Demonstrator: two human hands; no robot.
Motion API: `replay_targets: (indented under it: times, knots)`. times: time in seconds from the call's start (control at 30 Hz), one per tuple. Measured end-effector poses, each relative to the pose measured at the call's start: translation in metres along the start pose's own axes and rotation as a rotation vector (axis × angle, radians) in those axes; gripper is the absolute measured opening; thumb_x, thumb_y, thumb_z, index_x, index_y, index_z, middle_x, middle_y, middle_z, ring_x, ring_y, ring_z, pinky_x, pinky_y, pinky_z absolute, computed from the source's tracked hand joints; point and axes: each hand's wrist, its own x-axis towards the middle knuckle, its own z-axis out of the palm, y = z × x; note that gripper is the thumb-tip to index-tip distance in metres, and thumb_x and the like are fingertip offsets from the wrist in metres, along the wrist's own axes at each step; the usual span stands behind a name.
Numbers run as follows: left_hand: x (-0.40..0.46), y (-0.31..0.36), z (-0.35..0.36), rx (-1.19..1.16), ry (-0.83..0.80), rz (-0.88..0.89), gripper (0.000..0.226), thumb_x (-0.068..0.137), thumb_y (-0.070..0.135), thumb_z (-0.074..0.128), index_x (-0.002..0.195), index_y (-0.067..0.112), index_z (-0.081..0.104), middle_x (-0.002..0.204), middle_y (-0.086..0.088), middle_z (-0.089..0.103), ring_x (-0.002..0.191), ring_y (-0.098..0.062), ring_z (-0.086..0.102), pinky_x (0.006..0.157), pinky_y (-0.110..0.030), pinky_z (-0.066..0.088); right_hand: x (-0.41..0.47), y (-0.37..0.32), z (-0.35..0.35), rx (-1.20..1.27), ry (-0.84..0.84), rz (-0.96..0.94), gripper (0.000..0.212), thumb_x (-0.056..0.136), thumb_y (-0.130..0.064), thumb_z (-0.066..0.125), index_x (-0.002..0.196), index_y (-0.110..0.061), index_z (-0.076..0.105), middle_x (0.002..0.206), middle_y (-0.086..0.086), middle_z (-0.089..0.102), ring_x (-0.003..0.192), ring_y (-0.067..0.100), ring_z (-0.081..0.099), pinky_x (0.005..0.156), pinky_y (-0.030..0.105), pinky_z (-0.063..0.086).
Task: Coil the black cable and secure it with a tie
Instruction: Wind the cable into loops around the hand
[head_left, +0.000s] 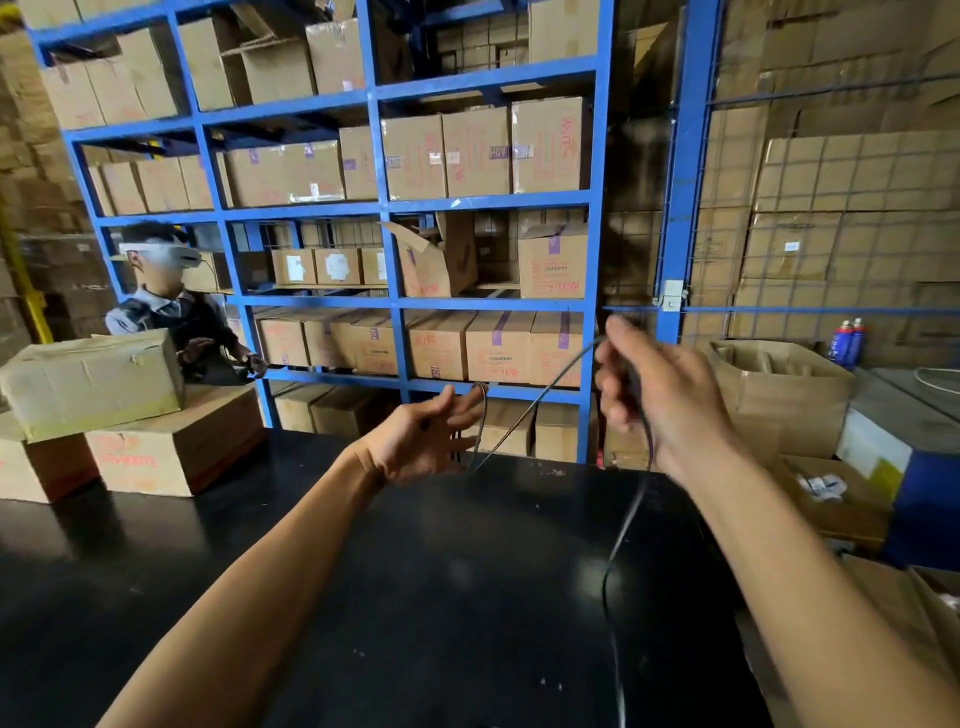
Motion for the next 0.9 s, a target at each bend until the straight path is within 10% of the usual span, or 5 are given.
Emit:
replay_targets:
  times: [0.27, 0.47, 0.8, 0.9]
  knots:
    - [-0.021, -0.018, 0.045, 0.111, -0.369, -0.166, 0.072, 0.093, 0.052, 0.054, 0.155, 0.018, 0.038, 0.146, -0.004, 0.026, 0.128, -0.024, 0.014, 0.109, -0.047, 0.021, 0.083, -0.045, -0.004, -0.209, 0.168, -0.006, 0.029, 0.097, -0.035, 0.062, 0.083, -0.015, 0.078, 0.055, -0.007, 0.063, 0.043, 0.009, 0.053, 0.038, 0.02, 0.041]
    - [-0.038, -0.012, 0.063, 0.143, -0.604, -0.087, 0.058, 0.102, 0.053, 0.033, 0.156, 0.032, 0.036, 0.163, 0.005, 0.036, 0.155, -0.032, 0.018, 0.122, -0.058, 0.014, 0.104, 0.002, -0.013, -0.327, 0.19, 0.184, 0.019, 0.092, -0.021, 0.067, 0.104, -0.006, 0.074, 0.074, 0.002, 0.073, 0.041, 0.004, 0.05, 0.037, 0.018, 0.04]
    - [-0.045, 0.019, 0.064, -0.147, -0.723, 0.088, 0.062, 0.104, 0.045, 0.037, 0.161, 0.025, 0.022, 0.17, -0.016, 0.011, 0.153, -0.05, -0.001, 0.117, -0.073, -0.006, 0.038, 0.125, -0.002, -0.339, -0.174, 0.732, 0.016, 0.097, -0.02, 0.053, 0.09, -0.012, 0.064, 0.049, -0.007, 0.044, 0.036, 0.005, 0.03, 0.033, 0.018, 0.021]
    - [-0.04, 0.022, 0.059, -0.165, -0.687, 0.108, 0.061, 0.103, 0.047, 0.029, 0.16, 0.025, 0.023, 0.169, -0.018, 0.012, 0.153, -0.05, 0.002, 0.116, -0.073, -0.008, 0.023, 0.129, 0.003, -0.351, -0.395, 0.91, 0.038, 0.073, -0.03, 0.082, 0.103, -0.012, 0.068, 0.051, -0.01, 0.038, 0.038, 0.005, 0.026, 0.032, 0.017, 0.021]
